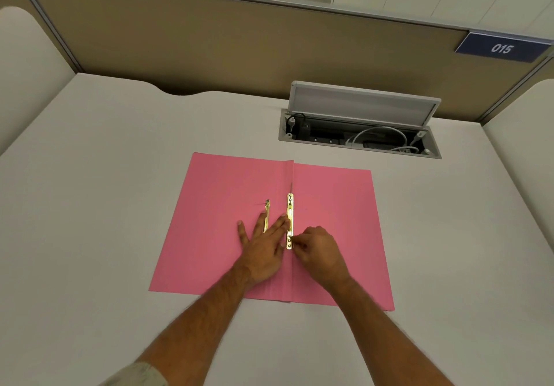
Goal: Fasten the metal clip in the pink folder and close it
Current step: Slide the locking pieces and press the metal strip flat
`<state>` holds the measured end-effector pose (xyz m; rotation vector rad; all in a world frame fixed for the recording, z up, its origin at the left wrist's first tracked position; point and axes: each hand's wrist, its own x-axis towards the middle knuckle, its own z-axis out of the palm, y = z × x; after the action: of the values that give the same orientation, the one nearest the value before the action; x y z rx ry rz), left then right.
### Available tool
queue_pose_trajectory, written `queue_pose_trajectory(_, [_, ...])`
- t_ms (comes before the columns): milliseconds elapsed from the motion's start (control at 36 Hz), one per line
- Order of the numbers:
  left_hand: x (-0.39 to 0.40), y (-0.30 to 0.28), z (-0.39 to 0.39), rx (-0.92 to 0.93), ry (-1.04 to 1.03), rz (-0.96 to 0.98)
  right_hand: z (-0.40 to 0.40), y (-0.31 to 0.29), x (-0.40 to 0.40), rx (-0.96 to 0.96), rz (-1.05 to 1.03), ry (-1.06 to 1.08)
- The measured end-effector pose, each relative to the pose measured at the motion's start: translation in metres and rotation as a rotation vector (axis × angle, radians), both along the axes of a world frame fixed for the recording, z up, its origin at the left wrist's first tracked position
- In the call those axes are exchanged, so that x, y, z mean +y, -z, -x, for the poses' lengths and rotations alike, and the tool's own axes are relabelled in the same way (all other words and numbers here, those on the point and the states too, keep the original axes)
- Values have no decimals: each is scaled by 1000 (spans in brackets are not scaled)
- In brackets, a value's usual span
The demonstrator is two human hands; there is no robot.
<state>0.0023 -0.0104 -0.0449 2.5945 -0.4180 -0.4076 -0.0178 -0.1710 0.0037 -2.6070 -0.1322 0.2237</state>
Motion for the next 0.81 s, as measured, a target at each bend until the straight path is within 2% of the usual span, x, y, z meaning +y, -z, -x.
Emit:
queue_pose_trajectory(361, [-1,3,0,-20,-1,-19,17,0,21,-34,168,19])
queue_pose_trajectory(583, [-2,2,0,-14,-6,-23,15,-18,35,21,150,64])
queue_pose_trajectory(639, [-2,0,0,-9,-3,-32,16,-28,41,29,233,11])
queue_pose_trajectory(806, [-3,-8,1,7,17,-63,23,-16,51,-84,296,22])
